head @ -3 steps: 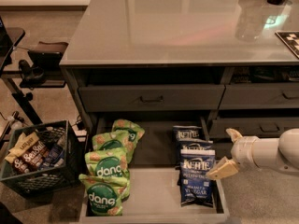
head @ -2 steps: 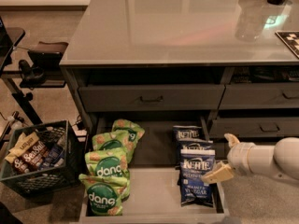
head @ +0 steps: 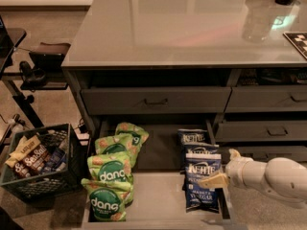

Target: Pick blue chip bag from middle drawer and place on counter

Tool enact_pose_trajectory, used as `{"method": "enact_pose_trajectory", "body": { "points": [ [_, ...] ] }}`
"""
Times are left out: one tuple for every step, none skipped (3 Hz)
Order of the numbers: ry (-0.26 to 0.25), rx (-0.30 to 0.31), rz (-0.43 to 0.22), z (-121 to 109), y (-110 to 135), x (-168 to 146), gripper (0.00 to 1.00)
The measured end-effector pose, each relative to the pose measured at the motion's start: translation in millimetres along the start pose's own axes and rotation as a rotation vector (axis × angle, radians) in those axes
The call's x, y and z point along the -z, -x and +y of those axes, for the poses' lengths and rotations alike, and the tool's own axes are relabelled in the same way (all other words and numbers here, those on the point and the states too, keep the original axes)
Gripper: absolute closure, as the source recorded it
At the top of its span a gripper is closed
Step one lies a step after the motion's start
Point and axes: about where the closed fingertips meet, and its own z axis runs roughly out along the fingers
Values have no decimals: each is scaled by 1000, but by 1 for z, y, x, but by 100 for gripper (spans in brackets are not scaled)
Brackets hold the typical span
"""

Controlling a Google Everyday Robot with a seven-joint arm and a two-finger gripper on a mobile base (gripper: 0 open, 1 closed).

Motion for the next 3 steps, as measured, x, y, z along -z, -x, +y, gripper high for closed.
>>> {"method": "enact_pose_trajectory", "body": {
  "points": [
    [-30,-46,-15,-4,-9,-20,0],
    [-49,-28,-33,-2,-22,-44,0],
    [-72,21,-46,0,-35,-69,0]
  ]
}}
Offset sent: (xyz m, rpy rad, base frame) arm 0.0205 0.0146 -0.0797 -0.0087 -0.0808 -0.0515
